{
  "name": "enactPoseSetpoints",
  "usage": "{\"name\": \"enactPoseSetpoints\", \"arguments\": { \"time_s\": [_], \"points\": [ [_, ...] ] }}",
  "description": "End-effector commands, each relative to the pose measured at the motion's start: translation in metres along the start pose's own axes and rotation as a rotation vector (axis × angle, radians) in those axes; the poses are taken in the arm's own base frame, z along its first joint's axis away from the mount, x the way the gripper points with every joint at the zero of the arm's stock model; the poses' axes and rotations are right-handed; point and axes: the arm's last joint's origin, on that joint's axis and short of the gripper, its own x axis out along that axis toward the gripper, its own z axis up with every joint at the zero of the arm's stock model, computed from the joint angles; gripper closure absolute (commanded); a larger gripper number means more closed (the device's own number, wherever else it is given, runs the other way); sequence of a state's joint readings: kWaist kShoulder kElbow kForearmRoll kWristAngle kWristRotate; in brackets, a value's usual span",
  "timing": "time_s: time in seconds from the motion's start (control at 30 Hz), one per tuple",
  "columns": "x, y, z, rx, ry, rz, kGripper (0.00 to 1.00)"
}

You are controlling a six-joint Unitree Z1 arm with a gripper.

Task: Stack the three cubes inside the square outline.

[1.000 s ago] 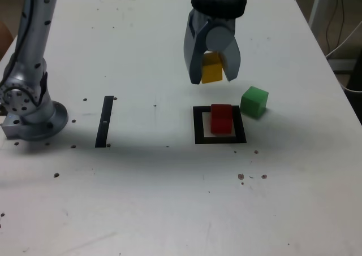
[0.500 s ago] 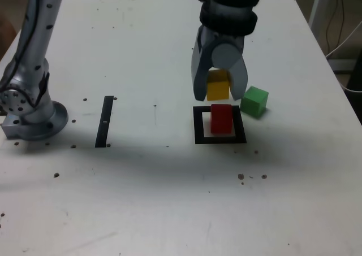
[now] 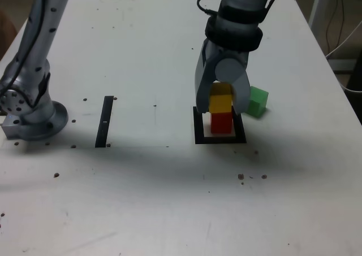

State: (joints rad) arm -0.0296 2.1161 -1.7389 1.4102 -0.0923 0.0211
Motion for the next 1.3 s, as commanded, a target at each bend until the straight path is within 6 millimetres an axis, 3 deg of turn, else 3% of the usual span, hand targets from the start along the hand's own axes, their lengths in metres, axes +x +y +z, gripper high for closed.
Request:
{"name": "enactPoseSetpoints", "arguments": {
  "time_s": [0.0,0.33,0.4,0.57,0.63,0.93,1.27],
  "points": [
    [0.004,-0.001,0.003,0.006,0.007,-0.001,0.63],
    [0.012,0.0,0.011,0.013,0.011,-0.001,0.62],
    [0.013,0.0,0.01,0.013,0.012,-0.001,0.53],
    [0.014,0.0,0.009,0.012,0.015,-0.002,0.12],
    [0.014,0.0,0.008,0.012,0.015,-0.003,0.04],
    [0.01,0.0,0.002,0.013,0.004,0.003,0.01],
    [-0.015,0.001,-0.017,0.013,-0.042,0.058,0.01]
  ]
}}
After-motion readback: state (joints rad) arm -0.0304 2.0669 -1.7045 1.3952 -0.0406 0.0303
